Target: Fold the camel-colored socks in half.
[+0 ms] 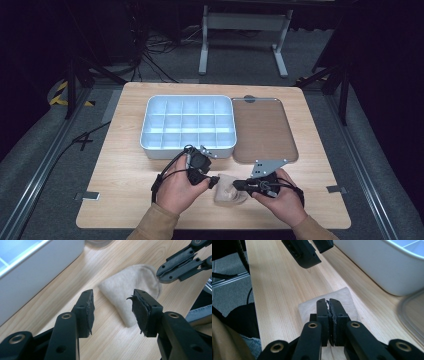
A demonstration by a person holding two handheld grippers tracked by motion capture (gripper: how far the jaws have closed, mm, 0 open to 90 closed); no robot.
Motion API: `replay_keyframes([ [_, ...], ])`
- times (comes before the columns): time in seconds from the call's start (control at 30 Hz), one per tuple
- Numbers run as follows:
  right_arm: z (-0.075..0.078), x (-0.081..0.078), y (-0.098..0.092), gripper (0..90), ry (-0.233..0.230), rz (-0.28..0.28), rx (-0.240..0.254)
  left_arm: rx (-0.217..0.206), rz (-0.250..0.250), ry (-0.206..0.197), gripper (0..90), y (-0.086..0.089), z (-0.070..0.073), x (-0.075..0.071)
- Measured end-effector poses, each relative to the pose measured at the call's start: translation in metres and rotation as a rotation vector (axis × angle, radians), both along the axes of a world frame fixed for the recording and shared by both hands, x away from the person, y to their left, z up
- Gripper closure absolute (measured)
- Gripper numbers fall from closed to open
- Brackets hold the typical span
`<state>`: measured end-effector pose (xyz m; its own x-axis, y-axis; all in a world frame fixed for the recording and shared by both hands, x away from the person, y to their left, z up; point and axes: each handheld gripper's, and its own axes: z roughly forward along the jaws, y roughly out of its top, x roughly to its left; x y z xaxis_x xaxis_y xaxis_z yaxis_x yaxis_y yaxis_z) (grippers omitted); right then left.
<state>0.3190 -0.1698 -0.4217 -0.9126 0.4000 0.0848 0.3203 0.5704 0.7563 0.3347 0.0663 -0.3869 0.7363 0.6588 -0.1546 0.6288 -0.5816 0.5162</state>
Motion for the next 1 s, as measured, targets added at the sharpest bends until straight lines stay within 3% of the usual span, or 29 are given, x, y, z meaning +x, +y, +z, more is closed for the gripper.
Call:
replay_keyframes([
  [0.27, -0.009, 0.003, 0.012, 87.6, -0.003, 0.016, -0.031, 0.065, 0.003, -0.026, 58.5, 0.002, -0.005, -0.003],
  [0.47, -0.013, 0.004, 0.010, 87.1, 0.005, 0.007, -0.046, 0.074, -0.023, -0.034, 59.1, -0.003, -0.009, -0.002],
  [0.63, -0.016, 0.003, 0.006, 86.9, 0.015, -0.002, -0.062, 0.076, -0.039, -0.081, 55.8, -0.011, -0.011, -0.001],
  [0.8, -0.018, 0.002, 0.000, 86.8, 0.015, -0.022, -0.070, 0.079, -0.087, -0.103, 61.1, -0.024, -0.017, 0.002],
  [1.0, -0.022, 0.000, -0.005, 86.6, 0.022, -0.036, -0.081, 0.113, -0.153, -0.085, 64.8, -0.038, -0.027, 0.005],
])
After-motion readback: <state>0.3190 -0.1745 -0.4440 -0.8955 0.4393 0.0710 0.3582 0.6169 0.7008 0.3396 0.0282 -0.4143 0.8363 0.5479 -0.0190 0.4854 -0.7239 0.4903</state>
